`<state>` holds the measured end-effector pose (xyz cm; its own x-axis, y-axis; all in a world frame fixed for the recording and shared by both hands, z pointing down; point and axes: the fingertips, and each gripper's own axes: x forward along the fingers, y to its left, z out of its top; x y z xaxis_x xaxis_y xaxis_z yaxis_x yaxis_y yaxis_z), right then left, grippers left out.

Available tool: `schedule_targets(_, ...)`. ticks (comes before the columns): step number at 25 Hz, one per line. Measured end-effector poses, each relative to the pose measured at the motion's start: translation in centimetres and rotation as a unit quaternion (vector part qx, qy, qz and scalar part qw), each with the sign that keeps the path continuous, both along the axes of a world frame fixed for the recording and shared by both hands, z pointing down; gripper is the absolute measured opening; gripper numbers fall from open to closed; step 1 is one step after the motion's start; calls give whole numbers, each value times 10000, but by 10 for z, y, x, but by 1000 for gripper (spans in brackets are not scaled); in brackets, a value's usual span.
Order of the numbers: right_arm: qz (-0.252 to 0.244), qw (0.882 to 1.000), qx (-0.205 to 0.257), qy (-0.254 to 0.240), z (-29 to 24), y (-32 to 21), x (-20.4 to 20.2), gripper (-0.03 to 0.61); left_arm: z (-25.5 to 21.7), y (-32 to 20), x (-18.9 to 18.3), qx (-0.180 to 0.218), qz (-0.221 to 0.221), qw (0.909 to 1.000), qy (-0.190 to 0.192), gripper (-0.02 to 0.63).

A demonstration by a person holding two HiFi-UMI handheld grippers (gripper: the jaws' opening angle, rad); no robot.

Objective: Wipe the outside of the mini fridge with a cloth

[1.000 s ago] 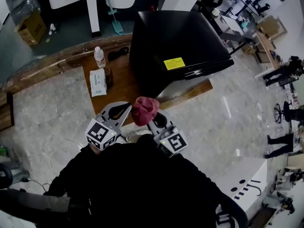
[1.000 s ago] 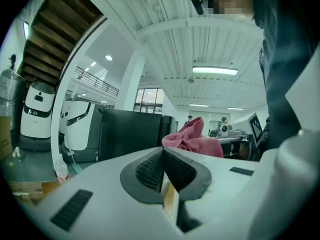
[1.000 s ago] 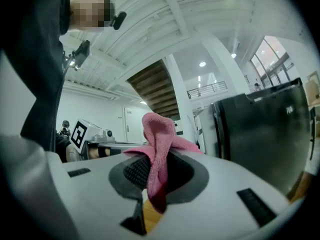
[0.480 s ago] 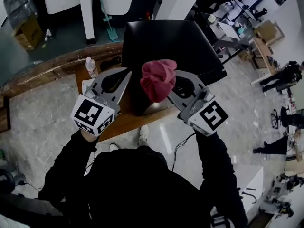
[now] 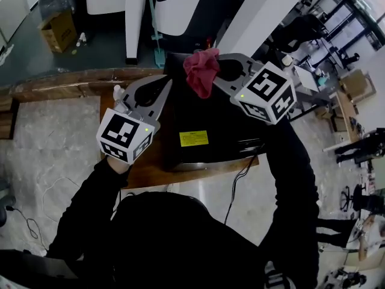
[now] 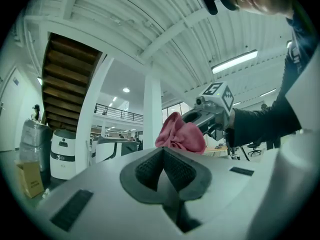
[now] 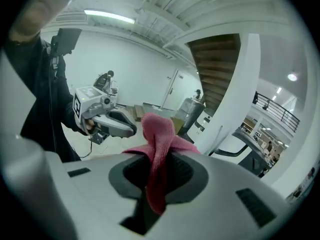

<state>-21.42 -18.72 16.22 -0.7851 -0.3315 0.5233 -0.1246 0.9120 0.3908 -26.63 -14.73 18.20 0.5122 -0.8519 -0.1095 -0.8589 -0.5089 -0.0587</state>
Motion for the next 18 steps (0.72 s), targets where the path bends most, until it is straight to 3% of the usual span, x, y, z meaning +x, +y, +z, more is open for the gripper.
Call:
schedule_targets(10, -676, 9910, -790, 844, 99, -139, -37, 60, 28, -62, 15, -487, -966, 9941, -54, 5)
schedule_targets(18, -1028, 9880, -466, 1051, 140, -159, -65, 55, 52, -58, -1, -837, -1509, 9849, -117, 5)
